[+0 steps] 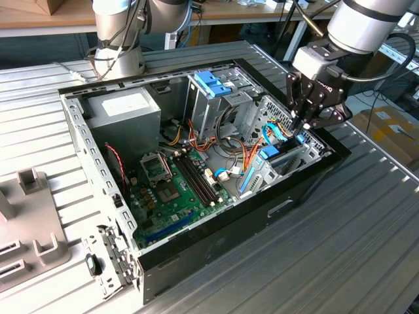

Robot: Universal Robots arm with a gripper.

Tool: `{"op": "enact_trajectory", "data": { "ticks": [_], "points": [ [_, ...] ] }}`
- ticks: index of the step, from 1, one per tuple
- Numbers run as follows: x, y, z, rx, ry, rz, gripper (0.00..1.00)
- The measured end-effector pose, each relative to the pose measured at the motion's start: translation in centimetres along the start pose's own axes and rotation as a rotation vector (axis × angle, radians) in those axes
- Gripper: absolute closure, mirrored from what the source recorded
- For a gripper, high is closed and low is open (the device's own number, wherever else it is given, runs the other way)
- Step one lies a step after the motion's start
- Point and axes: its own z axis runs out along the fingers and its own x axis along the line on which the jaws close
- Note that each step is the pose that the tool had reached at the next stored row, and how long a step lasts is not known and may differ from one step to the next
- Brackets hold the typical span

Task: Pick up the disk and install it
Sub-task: 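Insert the second disk wire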

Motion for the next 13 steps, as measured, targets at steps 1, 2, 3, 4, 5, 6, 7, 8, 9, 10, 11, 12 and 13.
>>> {"op": "enact_trajectory", "data": {
  "ticks": [1,2,3,4,5,6,7,8,9,10,11,12,13],
  "points": [
    [0.0,0.35,0.0,-0.0001,-0.0002,0.0,0.78],
    [-0.02,0.83,0.0,-0.0001,-0.0004,0.0,0.78],
    [-0.04,1.6,-0.03,0.0,-0.0003,0.0,0.78],
    [-0.04,2.05,-0.04,-0.0001,-0.0003,0.0,0.78],
    [-0.06,2.49,-0.05,0.0,-0.0003,0.0,0.78],
    [-0.07,2.9,-0.06,-0.0001,-0.0003,0.0,0.78],
    [-0.07,3.06,-0.06,-0.0002,-0.0003,0.0,0.78],
    [-0.07,3.07,-0.07,-0.0001,-0.0003,0.0,0.78],
    [-0.07,3.07,-0.07,-0.0001,-0.0003,0.0,0.78],
    [-0.07,3.08,-0.07,-0.0001,-0.0003,0.0,0.78],
    [-0.07,3.09,-0.07,-0.0001,-0.0003,0.0,0.78],
    [-0.07,3.09,-0.07,-0.0001,-0.0003,0.0,0.78],
    [-0.07,3.09,-0.07,-0.0001,-0.0003,0.0,0.78]
  ]
}}
